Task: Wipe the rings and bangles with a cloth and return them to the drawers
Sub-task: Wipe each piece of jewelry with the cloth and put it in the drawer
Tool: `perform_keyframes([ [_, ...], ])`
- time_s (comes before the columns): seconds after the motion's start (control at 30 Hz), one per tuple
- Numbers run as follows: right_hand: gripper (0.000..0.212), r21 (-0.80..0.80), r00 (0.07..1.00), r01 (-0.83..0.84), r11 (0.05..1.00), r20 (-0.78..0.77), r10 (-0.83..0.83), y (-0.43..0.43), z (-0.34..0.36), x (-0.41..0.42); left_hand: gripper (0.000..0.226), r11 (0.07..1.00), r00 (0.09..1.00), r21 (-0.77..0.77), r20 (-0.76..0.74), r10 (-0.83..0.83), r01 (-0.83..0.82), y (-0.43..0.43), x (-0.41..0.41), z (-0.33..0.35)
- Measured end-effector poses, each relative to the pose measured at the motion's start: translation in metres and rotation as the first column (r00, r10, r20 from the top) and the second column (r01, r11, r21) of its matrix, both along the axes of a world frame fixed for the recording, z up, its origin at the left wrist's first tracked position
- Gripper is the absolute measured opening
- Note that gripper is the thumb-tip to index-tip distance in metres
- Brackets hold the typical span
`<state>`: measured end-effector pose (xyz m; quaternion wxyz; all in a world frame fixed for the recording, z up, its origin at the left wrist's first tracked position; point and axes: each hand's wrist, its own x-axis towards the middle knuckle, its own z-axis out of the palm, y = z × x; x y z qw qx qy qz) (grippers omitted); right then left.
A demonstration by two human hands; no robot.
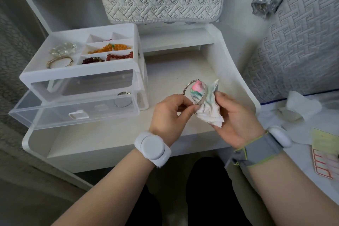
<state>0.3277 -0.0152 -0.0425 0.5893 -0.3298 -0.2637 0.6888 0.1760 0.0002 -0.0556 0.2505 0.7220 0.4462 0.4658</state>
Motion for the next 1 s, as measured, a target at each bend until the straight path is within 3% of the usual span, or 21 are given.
perform_keyframes([
  [0.1,0.039,-0.035,0.987,-0.160,0.986,-0.025,0.160,-0.001,0.005,0.003,0.017,0.993,0.992,0.101,-0.115,-0.051,0.062,0.002,-0.007,-0.002],
  [0.27,0.049,-0.047,0.962,-0.235,0.971,0.133,0.239,0.001,0.010,0.006,0.028,0.964,0.956,0.203,-0.269,-0.115,0.173,-0.001,-0.011,-0.005],
  [0.43,0.033,-0.115,0.922,-0.277,0.954,0.248,0.298,0.000,0.024,0.002,0.027,0.931,0.921,0.259,-0.357,-0.155,0.257,-0.003,-0.013,-0.007],
  [0.5,0.041,-0.128,0.928,-0.267,0.955,0.234,0.291,0.000,0.028,-0.003,0.026,0.919,0.931,0.312,-0.343,-0.127,0.241,-0.006,-0.010,-0.009],
  [0.6,0.026,-0.053,0.937,-0.226,0.973,0.261,0.232,0.000,0.030,-0.010,0.023,0.916,0.965,0.368,-0.256,-0.062,0.156,-0.010,-0.007,-0.012],
  [0.7,0.030,0.011,0.955,-0.167,0.986,0.252,0.159,0.000,0.027,-0.016,0.023,0.920,0.978,0.380,-0.210,-0.016,0.096,-0.010,-0.005,-0.013],
  [0.87,0.046,0.125,0.975,-0.050,0.991,0.222,0.022,-0.008,0.027,-0.024,0.020,0.933,0.996,0.358,-0.085,-0.006,0.037,-0.014,-0.003,-0.008],
  [1.0,0.031,0.226,0.963,0.071,0.971,0.240,-0.126,-0.016,0.028,-0.030,0.027,0.969,0.999,0.245,0.052,-0.005,-0.008,-0.017,0.001,-0.003],
])
